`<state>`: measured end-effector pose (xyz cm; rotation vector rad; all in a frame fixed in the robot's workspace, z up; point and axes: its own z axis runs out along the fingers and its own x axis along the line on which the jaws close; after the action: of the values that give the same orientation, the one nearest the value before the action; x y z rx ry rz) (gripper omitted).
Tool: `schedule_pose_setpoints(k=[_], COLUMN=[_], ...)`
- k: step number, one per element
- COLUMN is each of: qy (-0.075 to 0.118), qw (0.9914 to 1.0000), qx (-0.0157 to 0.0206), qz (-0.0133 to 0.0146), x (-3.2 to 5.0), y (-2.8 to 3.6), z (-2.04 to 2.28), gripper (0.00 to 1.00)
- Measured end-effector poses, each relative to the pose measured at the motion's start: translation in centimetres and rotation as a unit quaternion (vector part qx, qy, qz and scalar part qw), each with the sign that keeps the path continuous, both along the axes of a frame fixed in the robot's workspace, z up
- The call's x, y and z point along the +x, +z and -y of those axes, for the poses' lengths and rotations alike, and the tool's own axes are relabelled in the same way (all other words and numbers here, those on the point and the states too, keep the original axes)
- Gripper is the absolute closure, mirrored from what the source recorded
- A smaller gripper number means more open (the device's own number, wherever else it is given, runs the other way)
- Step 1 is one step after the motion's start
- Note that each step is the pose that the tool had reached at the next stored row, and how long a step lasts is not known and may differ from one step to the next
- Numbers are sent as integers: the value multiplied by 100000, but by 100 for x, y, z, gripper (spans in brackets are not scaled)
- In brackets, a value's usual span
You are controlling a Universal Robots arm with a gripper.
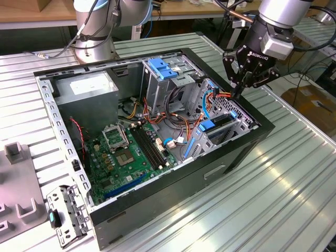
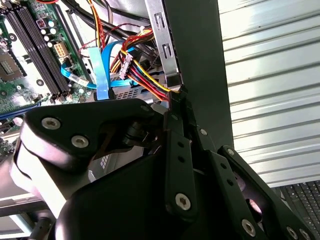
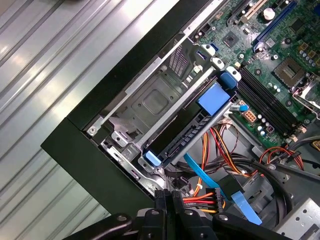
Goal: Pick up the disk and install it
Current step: 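Insert the first disk wire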
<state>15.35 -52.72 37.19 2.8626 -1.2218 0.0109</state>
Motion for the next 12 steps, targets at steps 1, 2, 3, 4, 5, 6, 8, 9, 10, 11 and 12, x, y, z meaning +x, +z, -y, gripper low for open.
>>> schedule_pose_setpoints(k=[1, 2, 3, 4, 5, 6, 8, 9, 10, 11, 12], qy=[-2, -6, -8, -10, -14, -16, -24, -24, -40, -95, -290], qw=[100000, 100000, 100000, 100000, 100000, 100000, 100000, 100000, 100000, 100000, 100000], qx=[2, 4, 3, 2, 0, 2, 3, 1, 4, 1, 2], qz=[-1, -1, -2, -1, -1, -1, 0, -1, -1, -1, -1], x=[0, 0, 0, 0, 0, 0, 0, 0, 0, -3, -11], y=[0, 0, 0, 0, 0, 0, 0, 0, 0, 0, 0], z=[0, 0, 0, 0, 0, 0, 0, 0, 0, 0, 0], gripper=[84, 84, 84, 84, 84, 84, 84, 84, 84, 84, 84])
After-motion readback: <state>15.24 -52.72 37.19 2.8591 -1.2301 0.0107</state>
